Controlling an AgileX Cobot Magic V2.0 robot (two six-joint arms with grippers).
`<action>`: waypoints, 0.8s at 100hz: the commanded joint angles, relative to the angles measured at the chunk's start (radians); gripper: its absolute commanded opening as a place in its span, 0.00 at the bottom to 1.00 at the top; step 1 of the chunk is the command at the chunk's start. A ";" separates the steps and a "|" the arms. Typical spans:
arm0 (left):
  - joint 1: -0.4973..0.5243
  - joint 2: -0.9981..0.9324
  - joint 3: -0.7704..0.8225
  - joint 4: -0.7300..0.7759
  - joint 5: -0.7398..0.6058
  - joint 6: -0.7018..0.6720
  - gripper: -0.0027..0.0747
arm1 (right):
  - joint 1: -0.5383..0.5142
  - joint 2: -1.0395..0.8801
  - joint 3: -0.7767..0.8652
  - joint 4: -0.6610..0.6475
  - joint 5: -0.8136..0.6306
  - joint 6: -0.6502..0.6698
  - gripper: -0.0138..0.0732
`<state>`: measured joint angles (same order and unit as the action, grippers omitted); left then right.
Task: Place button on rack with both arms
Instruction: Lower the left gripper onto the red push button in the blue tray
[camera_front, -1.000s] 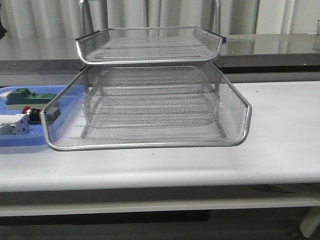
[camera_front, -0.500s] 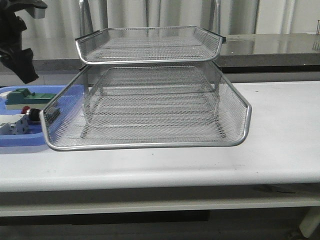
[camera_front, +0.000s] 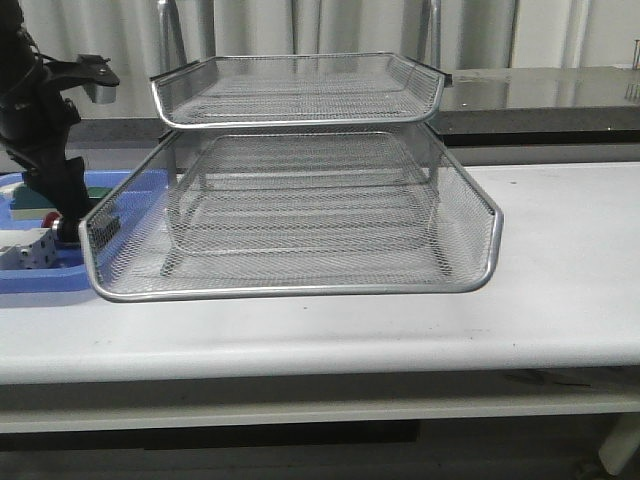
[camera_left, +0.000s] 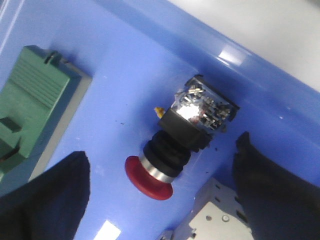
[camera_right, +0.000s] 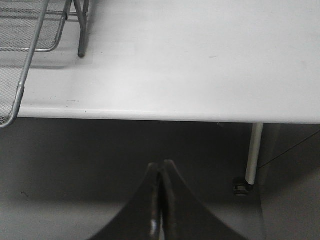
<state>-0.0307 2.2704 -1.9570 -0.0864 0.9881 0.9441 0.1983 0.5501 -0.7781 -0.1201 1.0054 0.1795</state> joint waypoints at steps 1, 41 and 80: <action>0.001 -0.044 -0.032 -0.019 -0.024 0.009 0.76 | -0.006 0.002 -0.033 -0.025 -0.055 -0.004 0.08; -0.002 0.027 -0.045 -0.056 -0.044 0.051 0.76 | -0.006 0.002 -0.033 -0.025 -0.055 -0.004 0.08; -0.002 0.053 -0.059 -0.070 -0.066 0.061 0.56 | -0.006 0.002 -0.033 -0.025 -0.055 -0.004 0.08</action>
<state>-0.0307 2.3781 -1.9831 -0.1398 0.9551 1.0025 0.1983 0.5501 -0.7781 -0.1201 1.0054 0.1795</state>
